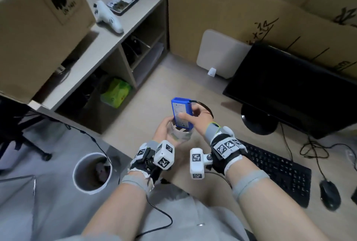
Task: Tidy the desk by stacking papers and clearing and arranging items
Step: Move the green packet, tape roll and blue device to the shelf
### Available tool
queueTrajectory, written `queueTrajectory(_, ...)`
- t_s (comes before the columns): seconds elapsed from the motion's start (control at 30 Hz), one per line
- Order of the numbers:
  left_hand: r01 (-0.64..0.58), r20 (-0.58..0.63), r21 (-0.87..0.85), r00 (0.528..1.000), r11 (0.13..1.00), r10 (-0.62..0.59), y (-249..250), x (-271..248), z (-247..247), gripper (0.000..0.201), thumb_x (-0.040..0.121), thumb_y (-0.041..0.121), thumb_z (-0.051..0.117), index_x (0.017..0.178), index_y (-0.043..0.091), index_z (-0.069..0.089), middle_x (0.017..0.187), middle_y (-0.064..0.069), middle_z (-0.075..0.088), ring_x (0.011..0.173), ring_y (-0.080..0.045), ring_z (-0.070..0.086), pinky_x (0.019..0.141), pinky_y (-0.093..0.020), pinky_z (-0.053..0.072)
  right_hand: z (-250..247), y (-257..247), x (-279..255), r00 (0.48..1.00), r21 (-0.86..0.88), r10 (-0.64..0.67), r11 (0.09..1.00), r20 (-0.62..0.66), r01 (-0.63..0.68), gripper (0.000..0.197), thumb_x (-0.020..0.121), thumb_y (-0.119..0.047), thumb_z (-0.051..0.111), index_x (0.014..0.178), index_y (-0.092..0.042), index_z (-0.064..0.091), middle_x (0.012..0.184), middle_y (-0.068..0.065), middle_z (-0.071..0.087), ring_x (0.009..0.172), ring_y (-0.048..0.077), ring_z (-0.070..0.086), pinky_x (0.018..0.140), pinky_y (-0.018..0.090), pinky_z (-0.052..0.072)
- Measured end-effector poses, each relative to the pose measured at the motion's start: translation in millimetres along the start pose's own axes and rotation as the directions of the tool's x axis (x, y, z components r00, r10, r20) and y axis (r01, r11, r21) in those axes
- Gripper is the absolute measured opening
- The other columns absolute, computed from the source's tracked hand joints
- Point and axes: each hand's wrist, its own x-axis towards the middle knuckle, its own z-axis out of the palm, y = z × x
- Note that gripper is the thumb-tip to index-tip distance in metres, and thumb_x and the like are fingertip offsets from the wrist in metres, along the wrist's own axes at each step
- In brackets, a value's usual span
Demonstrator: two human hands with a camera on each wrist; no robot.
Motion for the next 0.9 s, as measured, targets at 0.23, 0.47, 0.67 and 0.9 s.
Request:
queueTrajectory(0.23,-0.09,-0.033,-0.098,0.996,0.991,0.087,15.9,-12.9,-6.7,0.049,0.089,0.048,0.055,0.124,0.015,0.065,0.124,-0.015,0.065,0.105,-0.033,0.063,0.106,-0.051,0.039,20.8,-16.8,6.2,0.994,0.107,-0.105,0.989,0.036,0.101,0.029,0.072,-0.004,0.083,0.074,-0.019,0.059,0.074,-0.004,0.065,0.065,0.004,0.06,0.068,0.018,0.049)
queueTrajectory(0.47,-0.233,-0.08,-0.016,0.97,0.972,0.231,18.3,-18.8,-18.7,0.048,0.091,0.053,0.055,0.119,0.016,0.067,0.118,-0.012,0.069,0.11,-0.028,0.063,0.109,-0.048,0.039,39.0,-18.6,12.2,0.978,0.091,-0.113,0.991,0.173,0.098,0.035,0.071,-0.024,0.086,0.085,-0.022,0.054,0.081,-0.005,0.063,0.073,0.01,0.058,0.072,0.017,0.046)
queueTrajectory(0.67,-0.288,-0.046,-0.027,0.957,0.957,0.286,26.4,-22.6,-30.7,0.051,0.096,0.055,0.044,0.103,0.016,0.077,0.116,-0.008,0.071,0.103,-0.023,0.068,0.102,-0.039,0.043,44.8,-35.3,8.8,0.962,0.048,-0.003,0.999,0.274,-0.01,0.035,0.083,-0.053,0.068,0.082,-0.02,0.056,0.067,-0.003,0.056,0.065,0.014,0.055,0.08,0.022,0.057)
queueTrajectory(0.9,-0.294,-0.093,0.002,0.952,0.956,0.293,60.4,-12.2,-69.3,0.071,0.087,0.066,0.053,0.126,0.008,0.064,0.139,-0.021,0.053,0.123,-0.033,0.051,0.116,-0.052,0.027,97.9,-47.1,38.3,0.92,0.021,0.185,0.979,0.344,-0.205,0.045,0.08,-0.057,0.062,0.099,-0.018,0.073,0.103,0.002,0.074,0.098,0.019,0.068,0.092,0.043,0.056)
